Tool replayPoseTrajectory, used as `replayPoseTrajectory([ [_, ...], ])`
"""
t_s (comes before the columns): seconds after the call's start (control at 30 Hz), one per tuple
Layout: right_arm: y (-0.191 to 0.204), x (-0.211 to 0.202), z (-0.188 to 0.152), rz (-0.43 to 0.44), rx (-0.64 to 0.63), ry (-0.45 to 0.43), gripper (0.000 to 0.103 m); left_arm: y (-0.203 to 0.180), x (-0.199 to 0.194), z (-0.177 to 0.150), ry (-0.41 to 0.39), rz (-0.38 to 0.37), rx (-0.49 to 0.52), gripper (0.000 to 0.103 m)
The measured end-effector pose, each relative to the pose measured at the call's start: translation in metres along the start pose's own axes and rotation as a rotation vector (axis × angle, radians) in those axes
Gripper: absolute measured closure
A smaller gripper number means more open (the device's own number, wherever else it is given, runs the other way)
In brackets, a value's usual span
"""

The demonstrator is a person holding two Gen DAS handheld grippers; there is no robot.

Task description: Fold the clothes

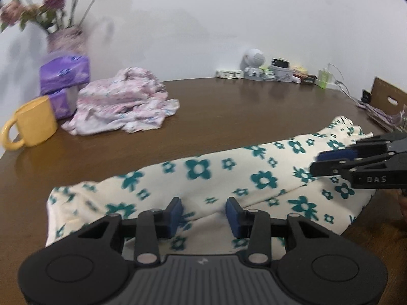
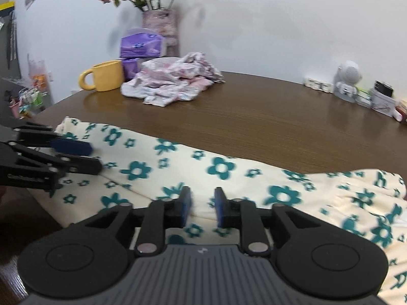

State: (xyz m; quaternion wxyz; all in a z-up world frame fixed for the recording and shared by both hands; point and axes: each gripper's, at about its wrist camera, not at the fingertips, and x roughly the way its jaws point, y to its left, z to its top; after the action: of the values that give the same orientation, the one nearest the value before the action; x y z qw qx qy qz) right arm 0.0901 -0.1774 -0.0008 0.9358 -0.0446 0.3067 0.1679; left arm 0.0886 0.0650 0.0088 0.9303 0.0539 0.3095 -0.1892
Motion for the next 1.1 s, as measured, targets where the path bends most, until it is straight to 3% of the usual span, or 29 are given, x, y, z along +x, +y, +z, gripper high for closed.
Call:
replayPoseTrajectory([
  [0.07, -0.007, -0.001, -0.001, 0.001, 0.025, 0.002, 0.075, 0.005, -0.004, -0.002, -0.004, 0.026, -0.018, 0.076],
  [0.33, -0.009, -0.003, -0.003, 0.0, 0.024, 0.004, 0.073, 0.017, -0.013, -0.007, -0.013, 0.045, -0.067, 0.076],
  [0.6, -0.01, -0.003, -0.002, 0.005, 0.023, 0.006, 0.07, 0.025, -0.02, -0.008, -0.045, 0.01, -0.115, 0.075],
  [0.7, -0.01, -0.002, -0.002, 0.004, 0.022, 0.007, 0.065, 0.028, -0.03, -0.008, -0.085, -0.007, -0.134, 0.058],
  [0.77, -0.009, -0.002, -0.002, 0.005, 0.02, 0.008, 0.061, 0.035, -0.042, -0.007, -0.122, 0.014, -0.164, 0.039],
  [0.87, -0.009, -0.003, -0.003, 0.005, 0.017, 0.009, 0.057, 0.05, -0.054, -0.003, -0.143, 0.097, -0.227, 0.029],
  [0.93, -0.009, -0.003, -0.003, 0.008, 0.016, 0.01, 0.055, 0.064, -0.056, -0.001, -0.144, 0.144, -0.275, 0.031],
  [1.03, -0.008, -0.003, -0.003, 0.008, 0.013, 0.01, 0.053, 0.082, -0.051, 0.004, -0.118, 0.165, -0.322, 0.052],
  [1.1, -0.007, -0.003, -0.003, 0.005, 0.01, 0.01, 0.053, 0.09, -0.044, 0.007, -0.092, 0.138, -0.341, 0.059],
])
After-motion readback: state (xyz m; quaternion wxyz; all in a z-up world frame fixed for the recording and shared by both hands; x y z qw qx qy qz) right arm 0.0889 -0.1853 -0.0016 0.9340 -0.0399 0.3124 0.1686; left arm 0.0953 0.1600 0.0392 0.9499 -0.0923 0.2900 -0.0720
